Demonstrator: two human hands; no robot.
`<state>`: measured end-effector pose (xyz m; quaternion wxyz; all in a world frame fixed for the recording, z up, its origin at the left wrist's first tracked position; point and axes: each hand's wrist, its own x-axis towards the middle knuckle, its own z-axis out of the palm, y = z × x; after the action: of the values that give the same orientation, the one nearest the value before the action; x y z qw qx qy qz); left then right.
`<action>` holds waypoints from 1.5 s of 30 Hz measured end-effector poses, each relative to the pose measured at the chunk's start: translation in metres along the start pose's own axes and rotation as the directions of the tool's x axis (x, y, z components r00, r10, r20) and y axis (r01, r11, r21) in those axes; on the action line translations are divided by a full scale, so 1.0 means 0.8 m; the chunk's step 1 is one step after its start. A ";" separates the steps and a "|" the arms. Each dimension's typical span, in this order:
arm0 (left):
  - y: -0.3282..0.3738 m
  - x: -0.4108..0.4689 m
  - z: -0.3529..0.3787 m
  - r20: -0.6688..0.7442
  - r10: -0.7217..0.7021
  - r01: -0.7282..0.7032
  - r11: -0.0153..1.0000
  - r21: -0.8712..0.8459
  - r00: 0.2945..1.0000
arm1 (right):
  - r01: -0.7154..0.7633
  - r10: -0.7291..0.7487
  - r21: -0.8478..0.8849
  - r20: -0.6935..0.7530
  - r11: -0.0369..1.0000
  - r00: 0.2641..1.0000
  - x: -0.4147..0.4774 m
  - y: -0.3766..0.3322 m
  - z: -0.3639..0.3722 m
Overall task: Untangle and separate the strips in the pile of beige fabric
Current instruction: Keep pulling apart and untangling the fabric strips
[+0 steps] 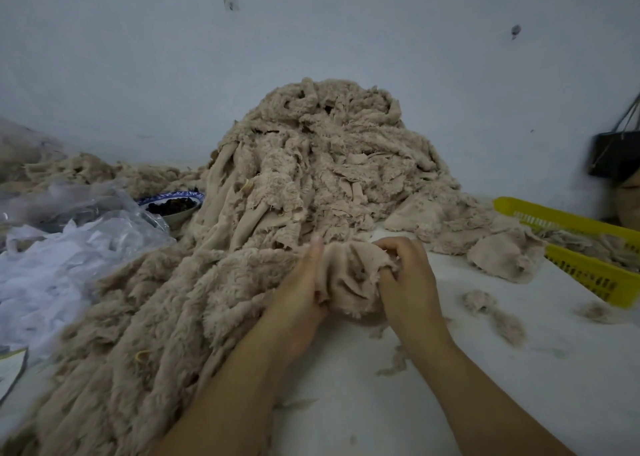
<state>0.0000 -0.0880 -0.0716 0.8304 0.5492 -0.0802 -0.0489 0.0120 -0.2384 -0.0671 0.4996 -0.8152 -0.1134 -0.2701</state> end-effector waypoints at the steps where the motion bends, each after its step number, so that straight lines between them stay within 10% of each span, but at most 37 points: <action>1: -0.002 -0.003 0.004 0.061 0.009 -0.016 0.993 0.117 0.998 | 0.026 -0.025 -0.009 0.023 1.000 0.999 -0.002 -0.001 0.002; 6: -0.009 -0.005 0.015 -0.154 0.016 0.041 0.933 0.358 0.988 | 0.044 -0.041 -0.019 0.137 0.999 0.990 -0.001 0.004 0.005; 16: 0.016 -0.008 -0.007 -0.041 0.098 -0.106 0.890 -0.443 0.994 | -0.223 0.223 0.014 -0.002 0.975 0.975 0.010 0.025 -0.009; 22: 0.030 0.005 -0.024 -0.233 0.153 -0.277 0.629 -0.727 0.960 | -0.558 0.627 0.396 -0.061 0.729 0.777 0.025 0.035 -0.022; 25: 0.022 0.001 -0.016 -0.176 0.131 -0.214 0.752 -0.624 0.976 | -0.600 0.596 0.358 0.134 0.716 0.792 0.023 0.018 -0.016; 29: 0.011 -0.002 0.000 -0.151 0.094 -0.147 0.909 -0.389 0.984 | -0.185 0.143 0.125 0.287 0.975 0.947 -0.008 0.003 0.004; 36: 0.006 -0.002 -0.001 -0.214 0.052 -0.107 0.962 -0.253 0.976 | -0.140 0.170 -0.138 0.237 0.981 0.957 0.006 0.028 0.001; 41: 0.009 -0.002 -0.003 -0.238 0.066 -0.113 0.975 -0.190 0.969 | -0.086 0.064 0.166 0.136 0.982 0.989 -0.001 0.008 -0.006; 45: 0.007 -0.006 0.004 -0.243 0.043 -0.055 0.998 -0.043 0.969 | -0.140 0.074 0.186 0.323 0.973 0.943 -0.011 -0.001 0.006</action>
<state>-0.0050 -0.0880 -0.0658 0.8482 0.5284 0.0092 0.0372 0.0064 -0.2329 -0.0732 0.5709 -0.7966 -0.1741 -0.0961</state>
